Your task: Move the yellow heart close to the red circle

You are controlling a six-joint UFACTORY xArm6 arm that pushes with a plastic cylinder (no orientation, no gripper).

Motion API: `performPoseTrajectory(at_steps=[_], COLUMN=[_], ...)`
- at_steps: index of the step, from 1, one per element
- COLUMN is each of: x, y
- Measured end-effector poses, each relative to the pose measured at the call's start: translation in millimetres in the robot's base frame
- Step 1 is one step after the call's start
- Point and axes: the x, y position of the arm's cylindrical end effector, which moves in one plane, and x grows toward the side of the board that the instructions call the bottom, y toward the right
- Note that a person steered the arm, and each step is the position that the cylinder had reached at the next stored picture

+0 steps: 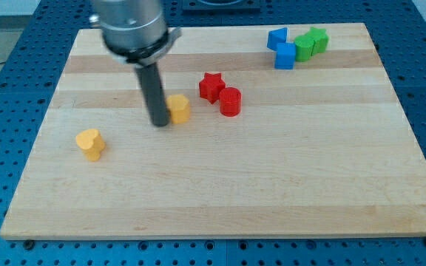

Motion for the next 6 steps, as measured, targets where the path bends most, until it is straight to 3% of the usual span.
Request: performPoseTrajectory(at_steps=[1, 2, 3, 4, 5, 6], x=[6.2, 126.4, 162.4, 113.8, 64.7, 44.3], y=[9.6, -51.4, -191.6, -211.3, -143.0, -72.1])
